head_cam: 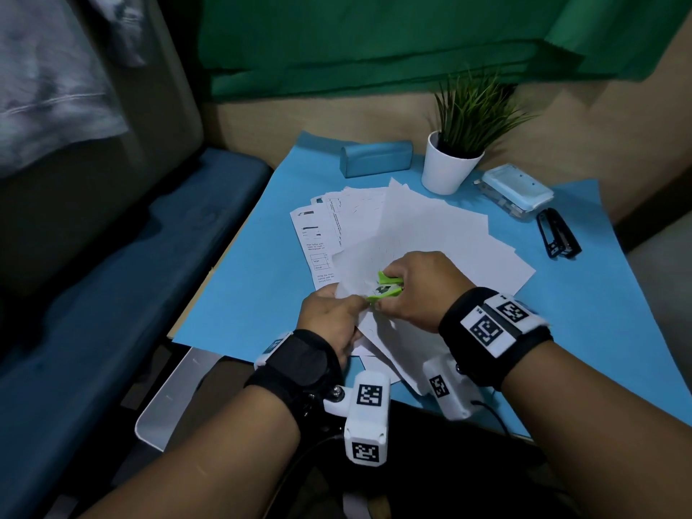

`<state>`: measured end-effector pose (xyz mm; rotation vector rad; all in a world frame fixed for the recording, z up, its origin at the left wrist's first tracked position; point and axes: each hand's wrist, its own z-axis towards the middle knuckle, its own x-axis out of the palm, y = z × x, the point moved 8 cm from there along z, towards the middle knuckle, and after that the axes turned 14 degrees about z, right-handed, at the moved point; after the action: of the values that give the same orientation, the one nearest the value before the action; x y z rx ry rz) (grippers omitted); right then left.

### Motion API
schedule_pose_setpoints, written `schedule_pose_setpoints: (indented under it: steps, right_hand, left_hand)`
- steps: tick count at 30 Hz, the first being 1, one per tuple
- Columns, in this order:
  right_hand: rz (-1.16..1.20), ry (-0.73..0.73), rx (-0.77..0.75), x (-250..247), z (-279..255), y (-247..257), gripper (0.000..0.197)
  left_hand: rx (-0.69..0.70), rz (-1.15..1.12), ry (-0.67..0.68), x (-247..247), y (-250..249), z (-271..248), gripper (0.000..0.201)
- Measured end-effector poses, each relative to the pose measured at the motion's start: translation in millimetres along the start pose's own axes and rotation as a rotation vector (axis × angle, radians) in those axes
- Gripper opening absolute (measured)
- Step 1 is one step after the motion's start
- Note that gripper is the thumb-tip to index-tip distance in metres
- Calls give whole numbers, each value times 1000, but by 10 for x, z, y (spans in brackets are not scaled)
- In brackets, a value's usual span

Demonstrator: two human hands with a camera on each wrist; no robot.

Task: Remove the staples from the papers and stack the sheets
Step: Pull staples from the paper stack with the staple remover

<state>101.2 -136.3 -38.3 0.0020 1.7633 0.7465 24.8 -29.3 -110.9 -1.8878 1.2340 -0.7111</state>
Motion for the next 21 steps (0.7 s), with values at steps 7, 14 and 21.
schedule_pose_setpoints:
  steps: [7,14,21]
  right_hand:
    - [-47,15,46,36,18,-5,33]
    - [90,19,81,91,19,-129,31]
    - [958,-36,344,265,-59,-518,15]
  left_hand:
    - [23,57,-10,16,57,45,19]
    - [10,45,5,15,96,73,19]
    - [-112,-39,7,11,197,116,16]
